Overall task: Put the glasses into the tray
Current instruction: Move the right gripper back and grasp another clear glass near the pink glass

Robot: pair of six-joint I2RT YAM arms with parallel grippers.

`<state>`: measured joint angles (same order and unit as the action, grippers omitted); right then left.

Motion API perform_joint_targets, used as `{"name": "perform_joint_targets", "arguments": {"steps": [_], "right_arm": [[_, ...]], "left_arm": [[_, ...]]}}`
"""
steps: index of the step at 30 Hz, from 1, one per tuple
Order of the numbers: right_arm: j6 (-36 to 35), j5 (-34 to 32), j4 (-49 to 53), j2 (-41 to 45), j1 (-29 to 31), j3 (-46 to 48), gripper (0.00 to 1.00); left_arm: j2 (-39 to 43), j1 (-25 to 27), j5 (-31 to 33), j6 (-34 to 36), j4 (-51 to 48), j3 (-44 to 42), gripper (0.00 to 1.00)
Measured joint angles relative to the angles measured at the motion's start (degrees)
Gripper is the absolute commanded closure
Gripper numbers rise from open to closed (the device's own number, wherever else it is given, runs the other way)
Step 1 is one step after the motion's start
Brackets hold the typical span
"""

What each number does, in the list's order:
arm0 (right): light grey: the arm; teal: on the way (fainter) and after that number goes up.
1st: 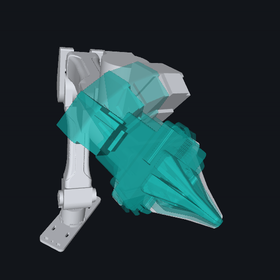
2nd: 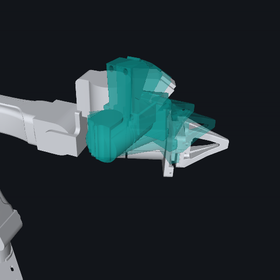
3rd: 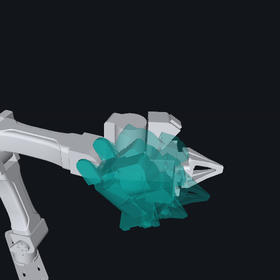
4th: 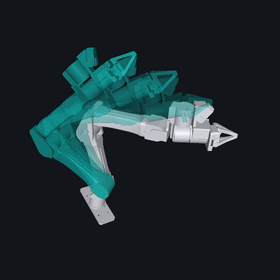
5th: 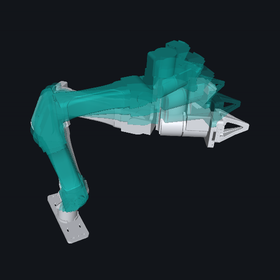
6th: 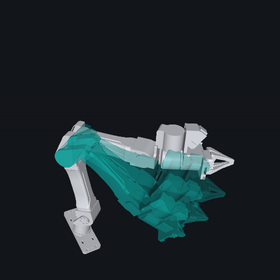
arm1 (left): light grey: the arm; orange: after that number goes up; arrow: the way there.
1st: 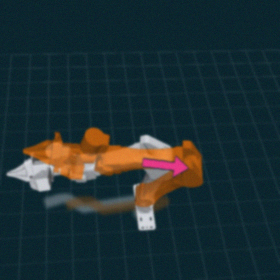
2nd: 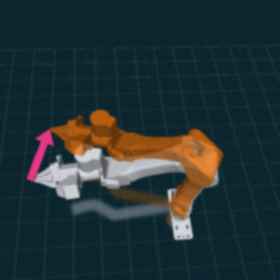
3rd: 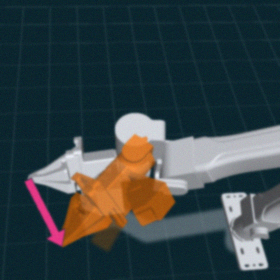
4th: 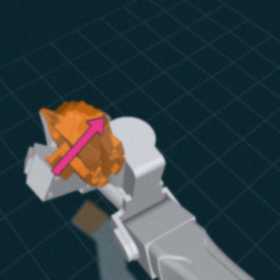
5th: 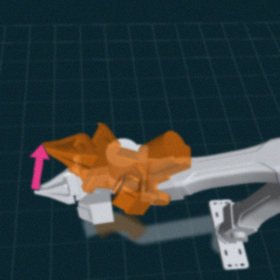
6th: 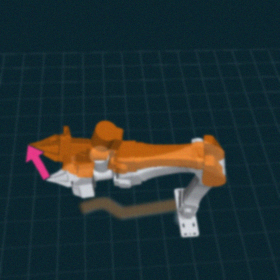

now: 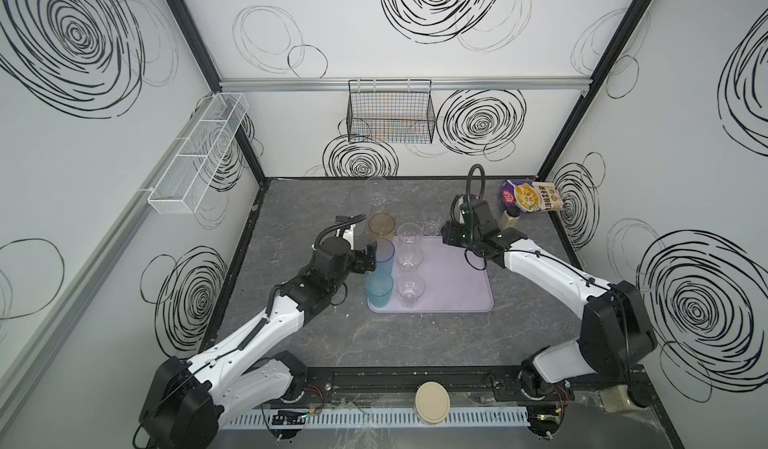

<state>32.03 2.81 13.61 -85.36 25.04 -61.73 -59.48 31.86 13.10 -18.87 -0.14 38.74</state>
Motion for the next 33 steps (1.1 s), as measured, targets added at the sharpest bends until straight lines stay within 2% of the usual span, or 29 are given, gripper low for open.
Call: {"name": "perform_joint_targets", "arguments": {"steps": [3,8,16,24,33], "right_arm": [[-1.03,-0.87,-3.37,-2.03,-1.42,-1.18,0.37],[-1.55,-2.21,-3.98,-10.51,-2.38,-7.04,0.36],[-2.23,-3.41,-1.44,-23.04,-4.76,-19.28,0.42],[-2.19,-1.64,0.15,-28.83,-6.91,-22.67,0.54],[-2.71,0.59,0.24,-30.69,-7.02,-23.21,0.78]], "left_arm": [[0.15,-0.24,0.02,0.31,0.04,0.0,0.04],[0.48,-0.52,0.24,1.09,0.15,-0.09,0.04],[0.98,-0.83,0.61,1.14,0.07,-0.74,0.04],[0.7,-1.18,0.22,1.05,0.26,-0.85,0.04],[-0.98,-1.51,-0.83,0.68,0.28,-0.85,0.03]]}}
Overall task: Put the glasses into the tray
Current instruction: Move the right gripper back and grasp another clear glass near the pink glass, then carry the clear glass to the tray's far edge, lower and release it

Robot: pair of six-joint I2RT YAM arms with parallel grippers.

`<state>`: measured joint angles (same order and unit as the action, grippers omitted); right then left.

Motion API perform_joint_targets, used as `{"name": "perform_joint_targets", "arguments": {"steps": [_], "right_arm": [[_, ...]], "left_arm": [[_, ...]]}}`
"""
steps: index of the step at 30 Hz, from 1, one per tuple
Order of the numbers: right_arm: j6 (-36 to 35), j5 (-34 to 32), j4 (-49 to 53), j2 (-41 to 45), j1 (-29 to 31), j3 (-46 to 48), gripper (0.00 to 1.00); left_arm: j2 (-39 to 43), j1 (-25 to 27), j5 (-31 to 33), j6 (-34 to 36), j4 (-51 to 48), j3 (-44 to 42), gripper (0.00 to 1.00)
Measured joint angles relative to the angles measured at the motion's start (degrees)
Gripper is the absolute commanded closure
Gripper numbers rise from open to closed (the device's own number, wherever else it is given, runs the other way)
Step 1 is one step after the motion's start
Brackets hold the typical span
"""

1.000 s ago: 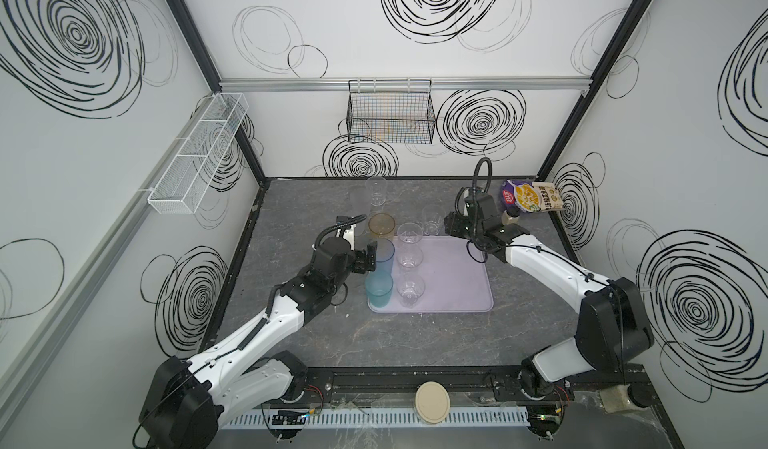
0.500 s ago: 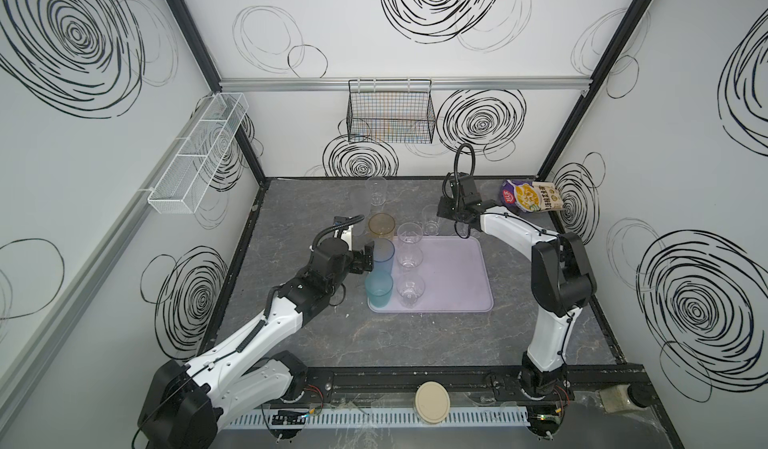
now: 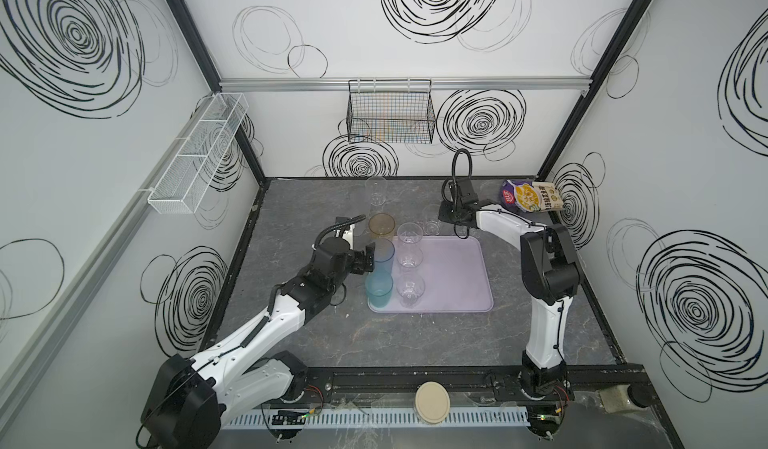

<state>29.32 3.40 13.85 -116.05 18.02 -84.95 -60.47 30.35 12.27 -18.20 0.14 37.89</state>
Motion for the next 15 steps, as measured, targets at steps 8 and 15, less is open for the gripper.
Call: {"name": "perform_joint_targets", "arguments": {"steps": [8,15], "right_arm": [[-0.87,-0.7,0.96,0.85,-0.2,-0.42,0.91],[-1.27,-3.04,1.99,7.54,0.44,0.66,0.92]], "left_arm": [[-0.26,-0.48,-0.48,-0.31,0.02,0.0,0.03],[-0.26,-0.63,-0.52,-0.35,0.0,0.0,0.03]]}}
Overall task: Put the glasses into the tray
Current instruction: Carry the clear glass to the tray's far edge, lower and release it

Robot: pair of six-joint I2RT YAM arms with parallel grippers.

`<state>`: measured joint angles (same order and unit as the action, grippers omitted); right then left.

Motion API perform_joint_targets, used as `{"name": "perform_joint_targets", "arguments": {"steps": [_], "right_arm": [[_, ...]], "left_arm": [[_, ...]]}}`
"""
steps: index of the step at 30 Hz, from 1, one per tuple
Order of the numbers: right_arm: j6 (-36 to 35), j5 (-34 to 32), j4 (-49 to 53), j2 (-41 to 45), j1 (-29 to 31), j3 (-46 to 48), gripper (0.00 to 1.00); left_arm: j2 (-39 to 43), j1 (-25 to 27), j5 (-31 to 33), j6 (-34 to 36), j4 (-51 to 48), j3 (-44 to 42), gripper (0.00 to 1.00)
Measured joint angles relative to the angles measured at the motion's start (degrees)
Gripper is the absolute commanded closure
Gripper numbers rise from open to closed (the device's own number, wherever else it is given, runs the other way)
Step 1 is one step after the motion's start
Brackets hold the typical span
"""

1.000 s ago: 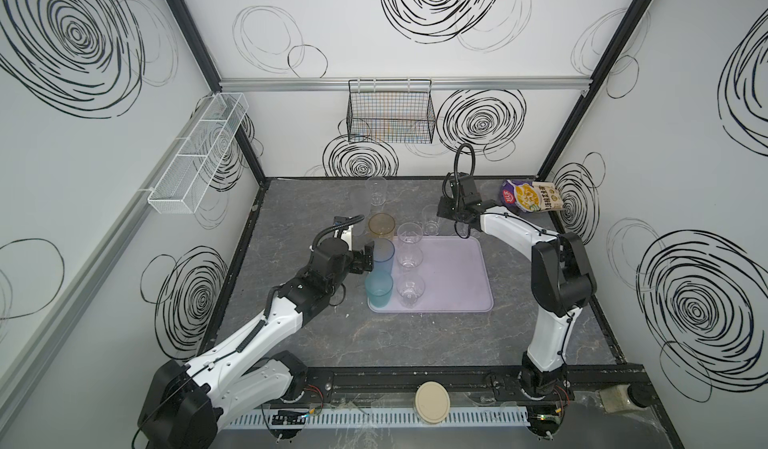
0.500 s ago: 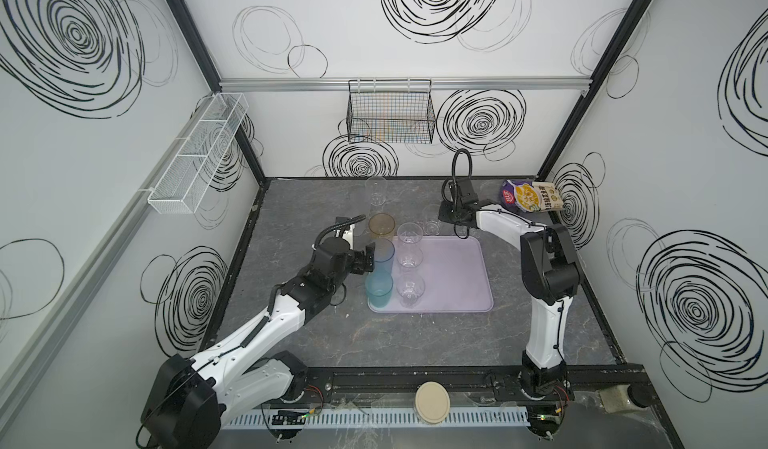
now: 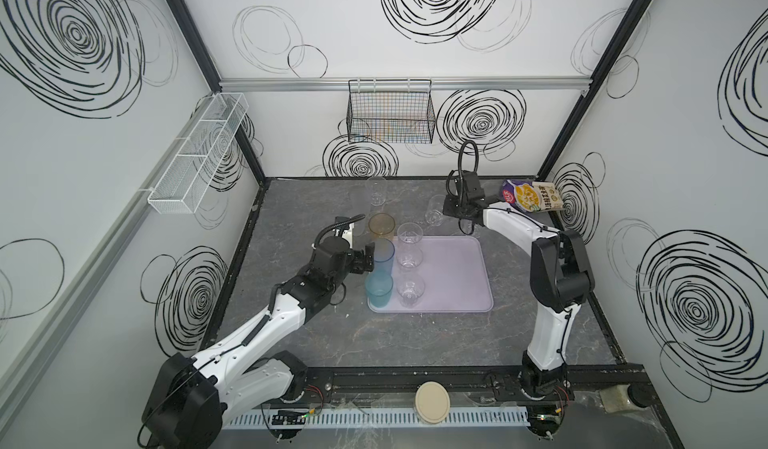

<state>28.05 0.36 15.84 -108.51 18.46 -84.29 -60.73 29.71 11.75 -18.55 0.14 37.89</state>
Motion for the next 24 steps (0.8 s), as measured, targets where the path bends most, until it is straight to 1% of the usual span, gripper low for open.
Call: {"name": "perform_joint_targets", "arguments": {"steps": [3,7,10,15,19,24], "right_arm": [[-0.7,-1.95,0.61,5.51,0.87,2.45,0.92],[-1.88,-5.01,1.57,13.35,3.23,8.9,0.92],[-3.13,-6.4,4.09,16.85,4.92,13.57,0.92],[-4.81,-6.95,8.63,17.46,6.51,16.37,0.92],[-5.42,-7.13,8.9,16.92,6.62,16.35,0.92],[-5.4,-6.95,8.68,11.85,6.6,14.93,0.93]], "left_arm": [[0.02,-0.28,0.02,-0.02,0.0,0.0,0.03],[0.04,-0.44,0.0,-0.2,0.0,0.0,0.03],[0.02,-0.48,-0.02,-0.59,0.02,0.0,0.03],[-0.55,-0.48,-0.61,-2.36,0.94,0.0,0.02],[-1.73,-0.44,-1.27,-3.61,1.27,-0.07,0.02],[-1.7,0.22,-0.52,-3.76,1.25,-0.79,0.03]]}}
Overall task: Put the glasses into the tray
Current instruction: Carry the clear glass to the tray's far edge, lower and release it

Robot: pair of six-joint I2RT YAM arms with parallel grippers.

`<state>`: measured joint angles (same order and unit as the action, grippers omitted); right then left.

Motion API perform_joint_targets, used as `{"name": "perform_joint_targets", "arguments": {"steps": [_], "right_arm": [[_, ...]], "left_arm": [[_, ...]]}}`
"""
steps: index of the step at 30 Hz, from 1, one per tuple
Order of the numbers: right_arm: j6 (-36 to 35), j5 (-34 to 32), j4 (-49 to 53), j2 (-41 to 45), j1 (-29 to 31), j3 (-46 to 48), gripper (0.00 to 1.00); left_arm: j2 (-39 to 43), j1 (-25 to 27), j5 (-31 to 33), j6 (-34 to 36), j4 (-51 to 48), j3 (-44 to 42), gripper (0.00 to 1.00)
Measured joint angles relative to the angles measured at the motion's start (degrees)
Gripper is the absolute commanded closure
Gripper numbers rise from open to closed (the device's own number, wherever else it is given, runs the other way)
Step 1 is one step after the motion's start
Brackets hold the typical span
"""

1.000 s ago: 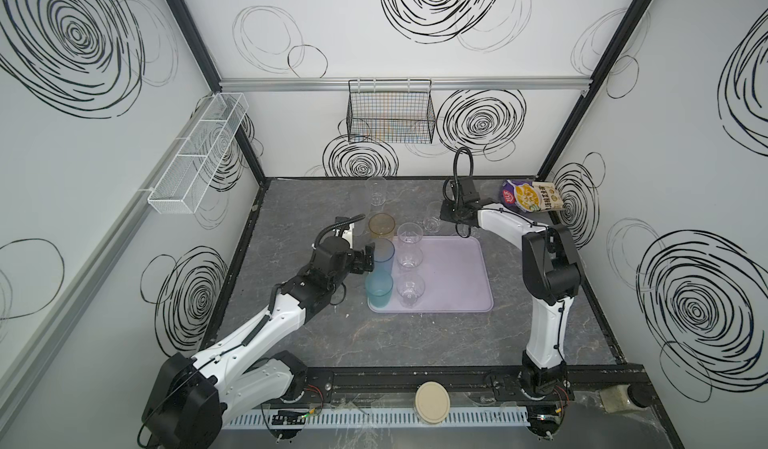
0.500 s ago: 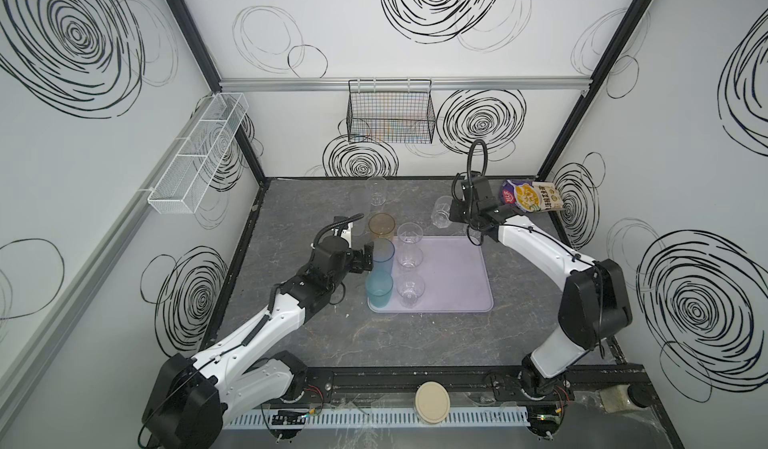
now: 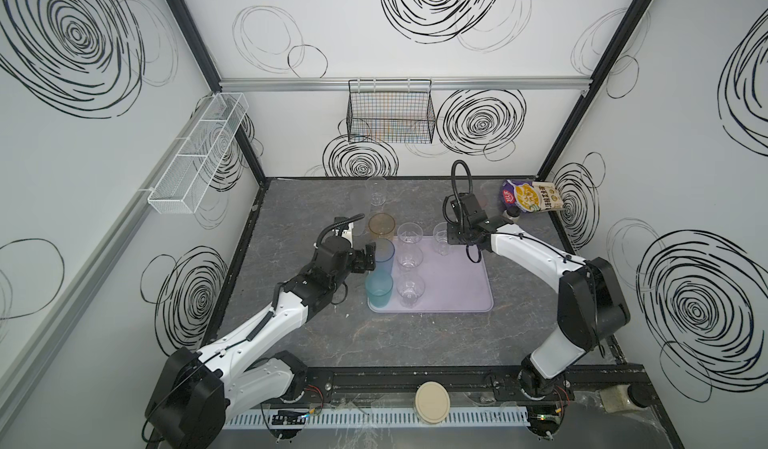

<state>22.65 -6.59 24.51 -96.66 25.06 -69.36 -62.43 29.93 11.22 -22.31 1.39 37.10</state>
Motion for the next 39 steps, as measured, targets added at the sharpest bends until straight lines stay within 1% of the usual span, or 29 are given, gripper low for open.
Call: {"name": "perform_joint_targets", "arguments": {"steps": [5,9,14,21,25,29,33,37,39], "right_arm": [[0.02,0.42,-0.55,-4.48,-0.31,-0.61,0.92],[0.0,0.81,-1.11,-5.42,-0.37,-2.19,0.9],[0.02,1.03,-1.46,-6.49,-0.37,-2.99,0.83],[0.13,1.01,-2.25,-6.8,-0.42,-3.26,0.82],[0.63,1.2,-2.93,-6.88,-0.68,-3.26,0.77],[0.7,1.86,-3.72,-6.84,-0.98,-3.26,0.7],[0.87,4.0,-3.87,-4.87,-1.88,-2.86,0.62],[1.66,6.51,-4.02,1.25,-3.76,-1.6,0.57],[2.03,7.04,-4.46,4.81,-4.44,-0.79,0.56]], "left_arm": [[0.0,0.07,0.76,0.2,0.0,-0.24,0.03],[-0.02,0.04,0.81,0.2,-0.02,-0.24,0.03],[-0.02,0.02,0.81,0.2,0.0,-0.24,0.03],[-0.02,0.0,0.81,0.17,0.0,-0.24,0.03],[-0.02,-0.37,0.83,-0.55,-0.13,-0.24,0.02],[0.0,-1.46,0.85,-0.94,-1.07,-0.2,0.02],[0.04,-2.86,0.33,-0.83,-2.6,0.96,0.0],[-0.48,-6.14,-1.51,-0.09,-5.03,5.42,0.02],[-1.97,-8.04,-2.73,0.5,-5.57,8.46,0.03]]}}
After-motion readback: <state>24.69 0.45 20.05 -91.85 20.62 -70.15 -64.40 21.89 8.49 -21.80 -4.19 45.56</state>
